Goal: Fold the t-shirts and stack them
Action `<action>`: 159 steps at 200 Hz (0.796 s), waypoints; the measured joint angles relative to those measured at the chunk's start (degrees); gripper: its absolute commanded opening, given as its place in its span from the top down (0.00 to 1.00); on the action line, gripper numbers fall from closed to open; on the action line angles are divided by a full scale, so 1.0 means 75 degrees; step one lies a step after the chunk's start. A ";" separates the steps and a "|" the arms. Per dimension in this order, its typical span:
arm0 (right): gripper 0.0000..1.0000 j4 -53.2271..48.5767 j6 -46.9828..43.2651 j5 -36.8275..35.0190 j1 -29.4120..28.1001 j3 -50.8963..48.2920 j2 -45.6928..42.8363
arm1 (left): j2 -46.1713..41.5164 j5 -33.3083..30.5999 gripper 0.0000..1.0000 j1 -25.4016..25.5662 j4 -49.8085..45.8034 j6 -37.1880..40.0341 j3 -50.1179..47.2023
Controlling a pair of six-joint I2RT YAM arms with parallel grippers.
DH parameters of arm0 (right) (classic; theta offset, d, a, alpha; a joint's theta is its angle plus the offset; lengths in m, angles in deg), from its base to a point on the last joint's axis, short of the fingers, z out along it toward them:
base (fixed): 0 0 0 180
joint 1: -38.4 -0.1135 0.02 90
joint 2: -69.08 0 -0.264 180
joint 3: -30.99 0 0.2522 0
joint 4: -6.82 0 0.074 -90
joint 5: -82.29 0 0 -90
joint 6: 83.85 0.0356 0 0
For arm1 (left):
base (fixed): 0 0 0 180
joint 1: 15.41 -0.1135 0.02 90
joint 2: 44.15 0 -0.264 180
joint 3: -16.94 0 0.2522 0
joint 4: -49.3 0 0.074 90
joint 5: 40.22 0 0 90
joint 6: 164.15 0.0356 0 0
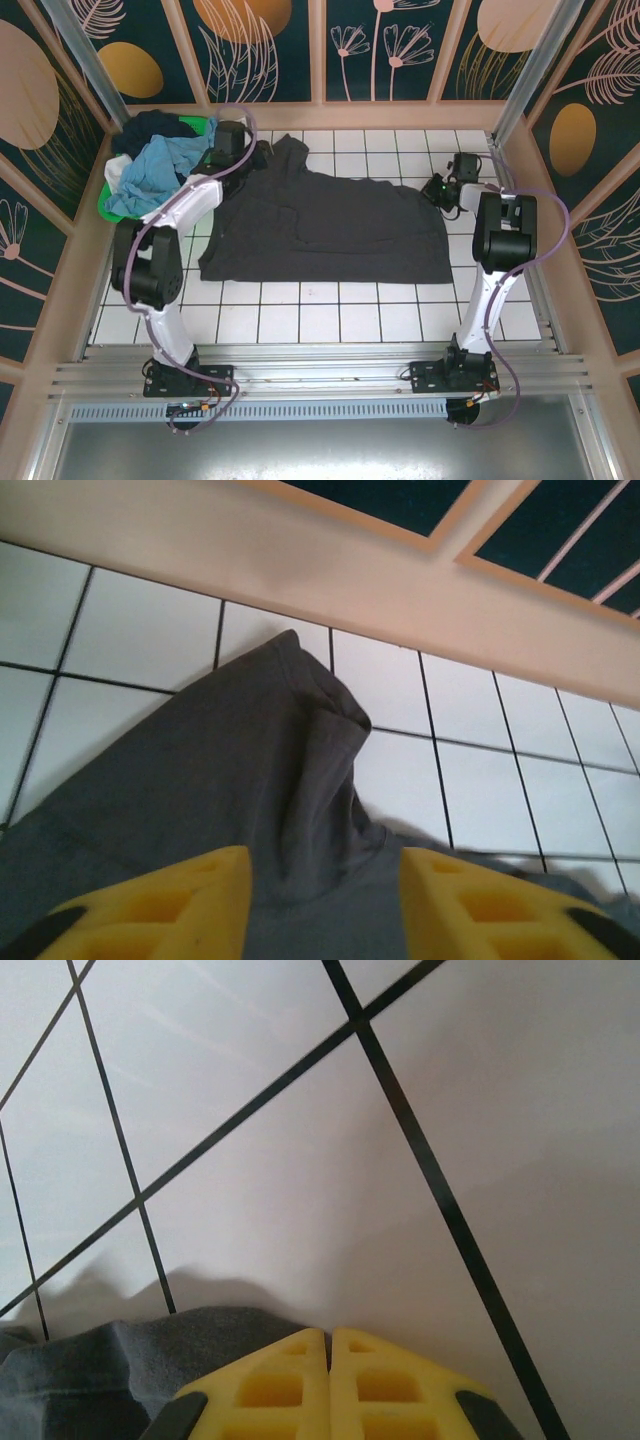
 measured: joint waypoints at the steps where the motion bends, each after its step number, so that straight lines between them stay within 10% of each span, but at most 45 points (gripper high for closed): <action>1: 1.00 0.0000 -0.0003 -0.0003 -0.0003 -0.0015 -0.0015 | 0.0041 0.0003 0.45 0.0003 0.0000 -0.0006 0.0047; 60: 1.00 -0.0055 -0.0003 -0.0184 -0.0195 -0.0414 -0.0629 | 0.3756 -0.0198 0.38 0.0067 -0.1005 -0.0082 0.4331; 159: 1.00 -0.0198 -0.0035 -0.0085 -0.0475 -0.0455 -0.0979 | 0.5636 -0.1003 0.14 0.0067 -0.1393 -0.0356 0.6694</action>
